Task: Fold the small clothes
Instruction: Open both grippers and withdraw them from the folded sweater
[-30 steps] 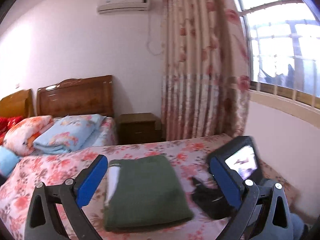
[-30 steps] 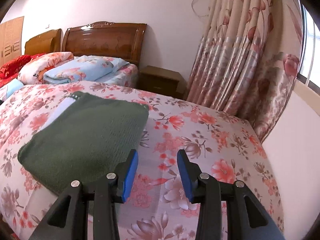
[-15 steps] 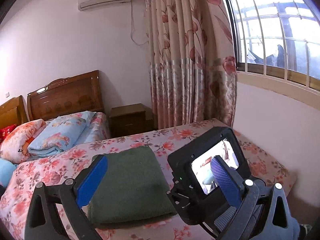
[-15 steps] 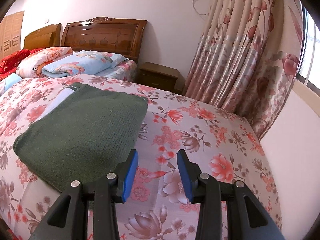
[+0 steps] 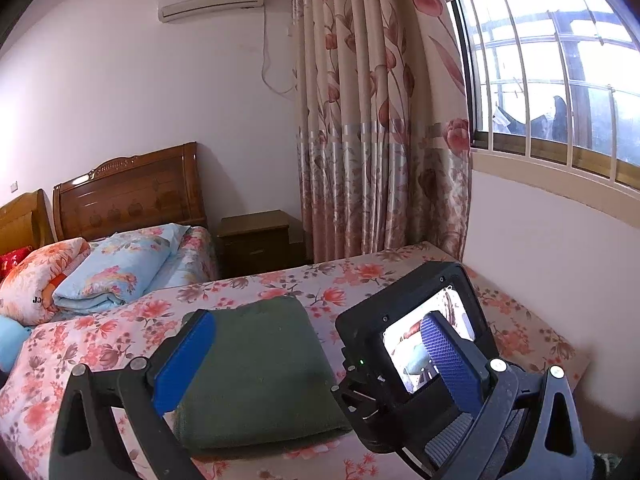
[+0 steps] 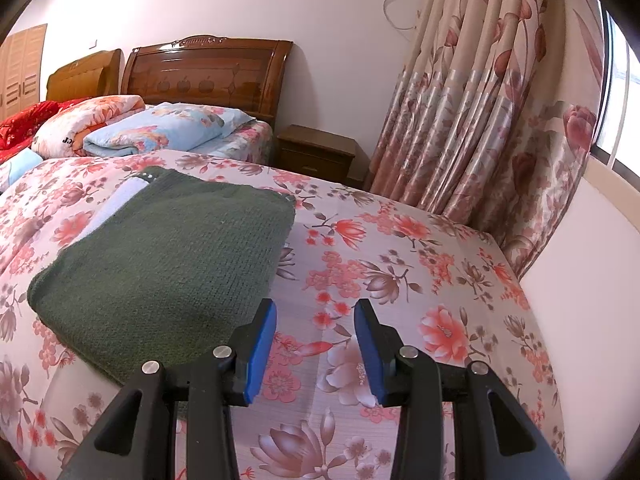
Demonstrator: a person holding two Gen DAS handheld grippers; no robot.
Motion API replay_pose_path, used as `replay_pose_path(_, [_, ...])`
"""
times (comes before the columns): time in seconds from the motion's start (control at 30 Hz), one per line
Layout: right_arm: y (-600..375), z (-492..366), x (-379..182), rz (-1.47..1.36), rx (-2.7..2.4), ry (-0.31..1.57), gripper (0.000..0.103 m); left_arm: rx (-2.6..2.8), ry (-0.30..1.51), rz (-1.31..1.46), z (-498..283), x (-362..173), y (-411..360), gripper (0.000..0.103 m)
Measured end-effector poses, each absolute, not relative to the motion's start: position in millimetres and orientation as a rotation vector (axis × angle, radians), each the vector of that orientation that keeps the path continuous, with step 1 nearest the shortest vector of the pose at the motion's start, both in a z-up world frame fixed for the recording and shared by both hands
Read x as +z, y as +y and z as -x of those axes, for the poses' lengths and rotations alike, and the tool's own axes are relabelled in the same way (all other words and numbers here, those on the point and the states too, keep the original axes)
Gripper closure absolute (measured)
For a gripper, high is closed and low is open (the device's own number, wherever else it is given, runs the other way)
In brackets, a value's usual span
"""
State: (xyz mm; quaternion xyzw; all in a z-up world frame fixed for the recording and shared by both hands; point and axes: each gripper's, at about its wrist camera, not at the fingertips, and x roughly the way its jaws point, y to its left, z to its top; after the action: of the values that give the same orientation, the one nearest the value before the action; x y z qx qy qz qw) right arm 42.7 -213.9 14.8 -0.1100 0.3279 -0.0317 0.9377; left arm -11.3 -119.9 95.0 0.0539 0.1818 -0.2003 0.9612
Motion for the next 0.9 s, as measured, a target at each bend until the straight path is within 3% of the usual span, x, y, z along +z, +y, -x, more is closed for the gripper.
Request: replay_pose_path(0.9, [-215.7, -42.8, 14.0, 0.214, -0.065, 0.666, 0.062, -0.417, 0.357, -0.107, 14.9, 99.6, -123.5, 0.0])
